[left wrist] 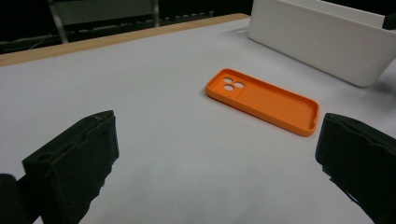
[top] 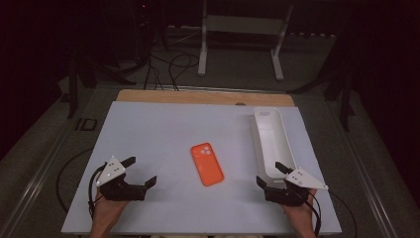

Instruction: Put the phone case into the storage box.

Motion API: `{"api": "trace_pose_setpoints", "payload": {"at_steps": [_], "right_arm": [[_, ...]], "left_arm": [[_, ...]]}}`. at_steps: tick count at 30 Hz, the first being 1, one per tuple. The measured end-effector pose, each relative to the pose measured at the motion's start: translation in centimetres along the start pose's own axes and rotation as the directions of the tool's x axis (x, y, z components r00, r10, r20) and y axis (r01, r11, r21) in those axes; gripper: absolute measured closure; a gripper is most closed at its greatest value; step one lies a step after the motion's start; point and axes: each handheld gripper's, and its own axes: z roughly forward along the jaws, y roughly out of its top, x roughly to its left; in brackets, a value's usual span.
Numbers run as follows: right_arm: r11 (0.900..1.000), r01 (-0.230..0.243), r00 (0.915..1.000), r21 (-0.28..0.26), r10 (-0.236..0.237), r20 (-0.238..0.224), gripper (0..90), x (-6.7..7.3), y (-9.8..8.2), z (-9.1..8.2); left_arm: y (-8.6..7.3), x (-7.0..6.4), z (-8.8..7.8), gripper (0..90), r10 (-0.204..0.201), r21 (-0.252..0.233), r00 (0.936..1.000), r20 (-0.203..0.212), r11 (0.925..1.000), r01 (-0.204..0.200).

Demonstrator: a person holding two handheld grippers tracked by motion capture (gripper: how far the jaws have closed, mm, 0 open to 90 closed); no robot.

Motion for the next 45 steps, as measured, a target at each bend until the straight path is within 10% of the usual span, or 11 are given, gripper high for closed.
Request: {"api": "trace_pose_setpoints", "payload": {"at_steps": [30, 45], "right_arm": [[1.0, -0.01, 0.9998, -0.008, 0.011, 0.02, 13.5, 0.2, -0.1, -0.1], [1.0, -0.011, 0.9997, -0.001, 0.011, 0.021, 13.7, 0.2, -0.2, 0.1]], "left_arm": [[3.3, -2.8, 7.8, 19.3, 0.039, 0.1, 0.9977, 0.055, 0.994, -0.044], [3.0, -3.8, 11.1, 63.9, -0.007, 0.155, 0.9853, 0.171, 0.9877, -0.02]]}}
